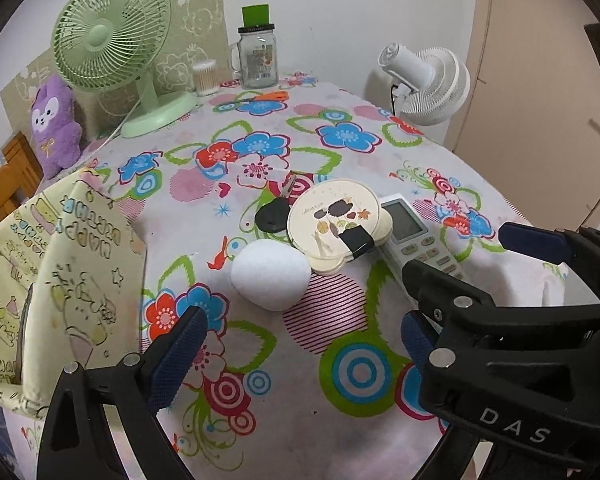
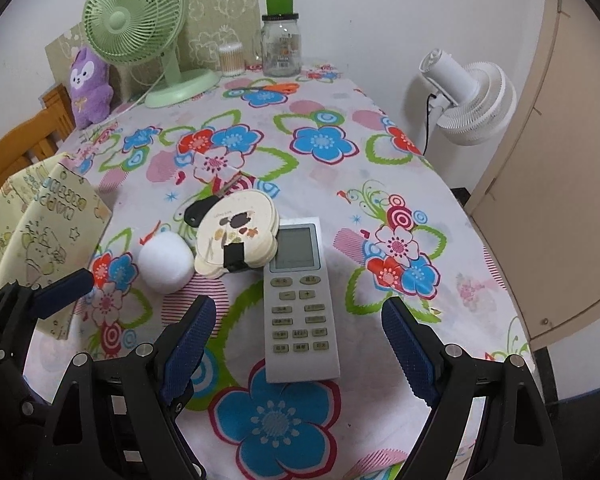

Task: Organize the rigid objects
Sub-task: 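Move both tools back over the white egg-shaped object and white remote, then grasp the white remote with the right tool while the left tool grasps the white egg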

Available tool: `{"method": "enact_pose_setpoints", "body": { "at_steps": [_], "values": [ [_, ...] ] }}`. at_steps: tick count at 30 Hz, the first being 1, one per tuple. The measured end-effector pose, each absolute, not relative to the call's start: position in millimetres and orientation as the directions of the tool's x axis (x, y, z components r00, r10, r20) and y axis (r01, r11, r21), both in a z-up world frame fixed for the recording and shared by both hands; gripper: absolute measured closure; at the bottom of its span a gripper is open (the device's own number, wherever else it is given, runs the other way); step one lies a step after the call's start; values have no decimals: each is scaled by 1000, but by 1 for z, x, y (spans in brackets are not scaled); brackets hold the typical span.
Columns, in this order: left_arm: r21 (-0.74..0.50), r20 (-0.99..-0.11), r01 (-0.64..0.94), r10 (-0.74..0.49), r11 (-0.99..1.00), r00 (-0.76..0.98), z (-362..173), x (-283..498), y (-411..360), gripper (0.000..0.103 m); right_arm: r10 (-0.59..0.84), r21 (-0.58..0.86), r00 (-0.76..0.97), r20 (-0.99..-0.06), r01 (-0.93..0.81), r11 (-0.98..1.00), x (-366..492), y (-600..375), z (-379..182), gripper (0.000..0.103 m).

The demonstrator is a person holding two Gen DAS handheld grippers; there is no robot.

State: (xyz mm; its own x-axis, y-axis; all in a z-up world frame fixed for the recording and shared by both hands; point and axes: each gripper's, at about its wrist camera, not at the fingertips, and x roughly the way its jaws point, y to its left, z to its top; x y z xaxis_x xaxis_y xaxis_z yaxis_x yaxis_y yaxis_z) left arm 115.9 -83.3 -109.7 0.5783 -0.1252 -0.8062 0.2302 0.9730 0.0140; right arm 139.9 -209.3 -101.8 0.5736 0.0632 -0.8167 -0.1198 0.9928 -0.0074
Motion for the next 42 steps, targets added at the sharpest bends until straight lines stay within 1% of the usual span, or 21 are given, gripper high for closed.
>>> {"method": "enact_pose_setpoints", "body": {
  "at_steps": [5,9,24,29,30,32,33,34,36,42],
  "values": [
    [14,-819,236,-124,972,560,-118,123,-85,4,54,-14,559,-827,-117,993,148,-210,-112,16],
    [43,-821,238,-101,970,562,-125,127,-88,4,25,-36,547,-837,-101,994,155,-210,-120,16],
    [24,-853,232,-101,972,512,-143,145,-86,4,43,-9,495,-868,-100,995,176,-212,-146,16],
    [-1,-856,230,-119,973,503,-145,147,-81,4,51,5,497,-866,-94,996,179,-210,-148,16],
    [-1,-856,231,-120,973,503,-145,147,-81,4,50,3,501,-864,-94,996,179,-210,-148,18],
    [2,-855,232,-119,973,505,-145,147,-80,4,43,-10,513,-858,-100,995,179,-208,-148,29],
    [2,-855,232,-119,973,505,-145,147,-80,4,42,-19,521,-853,-112,994,178,-207,-147,35],
    [-1,-856,232,-120,973,503,-145,148,-79,4,50,-18,524,-850,-124,992,177,-206,-146,44],
    [-1,-857,233,-121,972,501,-145,148,-80,4,59,-20,529,-847,-142,990,176,-204,-145,55],
    [0,-858,227,-116,974,500,-145,149,-80,4,62,-9,529,-846,-131,991,172,-210,-143,56]
  ]
}}
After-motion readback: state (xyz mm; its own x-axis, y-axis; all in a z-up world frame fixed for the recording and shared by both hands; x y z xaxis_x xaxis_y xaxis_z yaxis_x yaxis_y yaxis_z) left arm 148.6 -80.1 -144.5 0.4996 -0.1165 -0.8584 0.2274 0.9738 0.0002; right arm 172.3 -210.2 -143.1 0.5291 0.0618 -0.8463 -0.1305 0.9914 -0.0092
